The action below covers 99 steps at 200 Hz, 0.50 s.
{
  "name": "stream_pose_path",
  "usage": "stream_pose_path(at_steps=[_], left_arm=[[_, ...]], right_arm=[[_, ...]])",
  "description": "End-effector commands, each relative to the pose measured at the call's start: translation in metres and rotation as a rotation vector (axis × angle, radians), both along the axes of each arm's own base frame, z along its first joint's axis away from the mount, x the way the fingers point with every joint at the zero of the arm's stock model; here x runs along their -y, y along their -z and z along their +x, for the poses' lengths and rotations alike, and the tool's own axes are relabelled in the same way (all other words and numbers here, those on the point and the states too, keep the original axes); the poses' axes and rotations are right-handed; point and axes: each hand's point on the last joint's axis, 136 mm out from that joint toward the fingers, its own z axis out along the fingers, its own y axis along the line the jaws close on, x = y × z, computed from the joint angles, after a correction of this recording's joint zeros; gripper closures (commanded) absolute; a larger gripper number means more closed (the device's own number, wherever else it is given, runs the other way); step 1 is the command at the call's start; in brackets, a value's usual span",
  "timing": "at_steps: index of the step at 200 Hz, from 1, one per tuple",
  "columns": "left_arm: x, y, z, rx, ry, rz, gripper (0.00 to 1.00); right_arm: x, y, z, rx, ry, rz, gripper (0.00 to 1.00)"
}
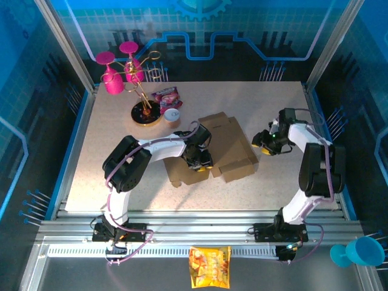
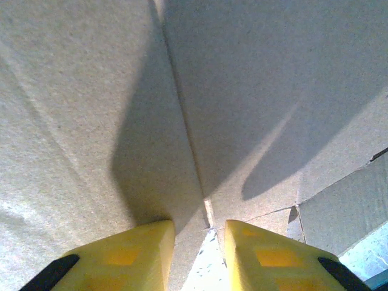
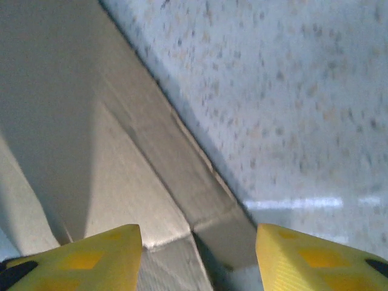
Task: Fold the paper box
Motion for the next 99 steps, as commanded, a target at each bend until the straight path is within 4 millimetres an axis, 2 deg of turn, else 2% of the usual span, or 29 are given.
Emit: stream_pose_path(at_steps=[1, 17, 50, 81, 99], left_arm=[[-0.032, 0.029, -0.026, -0.074, 0.02, 0.143, 0.7], [-0.036, 0.033, -0.03, -0.081, 0.017, 0.151, 0.7], [-0.039, 0.035, -0.033, -0.082, 0.017, 0.154, 0.7], [-0.038, 0.034, -0.03, -0.074, 0.011, 0.15, 0.7], [-0.032, 0.022, -0.024, -0.056, -0.008, 0.119, 0.65]], right_arm=[[-0.01, 0.011, 0.011, -0.032, -0.047, 0.016, 0.46], [-0.019, 0.022, 0.011, -0.068, -0.082, 0.011, 0.46], [-0.035, 0.039, -0.001, -0.126, -0.114, 0.055, 0.46], [-0.037, 0.018, -0.012, -0.091, -0.117, 0.045, 0.46], [-0.029, 0.003, -0.021, -0.056, -0.092, 0.003, 0.46]])
